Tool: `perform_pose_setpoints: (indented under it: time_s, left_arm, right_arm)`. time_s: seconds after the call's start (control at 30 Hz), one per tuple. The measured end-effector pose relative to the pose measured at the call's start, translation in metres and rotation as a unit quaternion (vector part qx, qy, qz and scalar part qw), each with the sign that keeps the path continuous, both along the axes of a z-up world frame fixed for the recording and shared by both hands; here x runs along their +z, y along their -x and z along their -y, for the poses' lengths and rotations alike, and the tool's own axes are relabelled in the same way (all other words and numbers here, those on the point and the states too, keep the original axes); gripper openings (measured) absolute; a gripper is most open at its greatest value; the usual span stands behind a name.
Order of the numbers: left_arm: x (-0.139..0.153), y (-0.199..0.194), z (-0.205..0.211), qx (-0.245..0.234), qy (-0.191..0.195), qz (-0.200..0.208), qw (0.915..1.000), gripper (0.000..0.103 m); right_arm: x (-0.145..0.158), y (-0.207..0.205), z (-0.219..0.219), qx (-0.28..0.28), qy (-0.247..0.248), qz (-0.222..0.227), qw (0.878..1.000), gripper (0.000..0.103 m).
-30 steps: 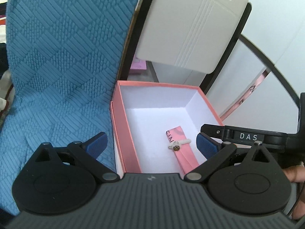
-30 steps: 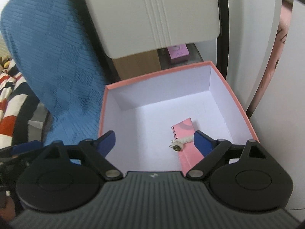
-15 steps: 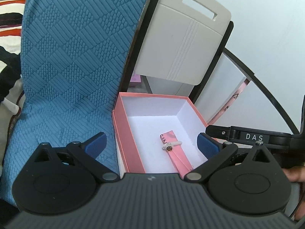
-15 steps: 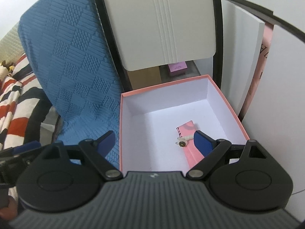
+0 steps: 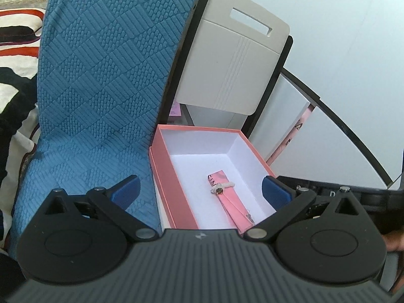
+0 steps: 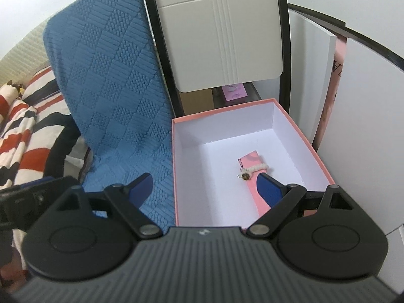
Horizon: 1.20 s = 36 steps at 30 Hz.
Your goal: Organize objects
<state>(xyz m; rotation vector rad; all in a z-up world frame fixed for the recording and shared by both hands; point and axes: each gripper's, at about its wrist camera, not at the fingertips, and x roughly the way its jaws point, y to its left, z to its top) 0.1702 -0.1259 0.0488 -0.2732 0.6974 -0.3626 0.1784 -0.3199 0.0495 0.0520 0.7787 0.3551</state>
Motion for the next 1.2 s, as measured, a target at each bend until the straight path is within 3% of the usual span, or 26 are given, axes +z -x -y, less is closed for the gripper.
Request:
perform_pose_setpoints:
  time_s: [0.33, 0.47, 0.8, 1.2]
  left_arm:
    - [-0.011, 0.024, -0.021, 0.008, -0.011, -0.001, 0.9999, 0.103]
    - [-0.016, 0.028, -0.022, 0.007, -0.01, 0.004, 0.9999, 0.103]
    - [-0.033, 0.027, -0.017, 0.011, -0.023, 0.006, 0.9997, 0.103]
    - [-0.036, 0.031, -0.019, 0.015, -0.032, 0.014, 0.9993, 0.103]
  right_arm:
    - [-0.007, 0.03, -0.005, -0.001, -0.004, 0.004, 1.0, 0.091]
    - [-0.006, 0.041, -0.008, -0.004, 0.011, 0.027, 1.0, 0.091]
    - [-0.03, 0.04, -0.007, 0.001, 0.016, 0.014, 1.0, 0.091]
    - [-0.037, 0.042, -0.008, 0.004, 0.01, 0.013, 1.0, 0.091]
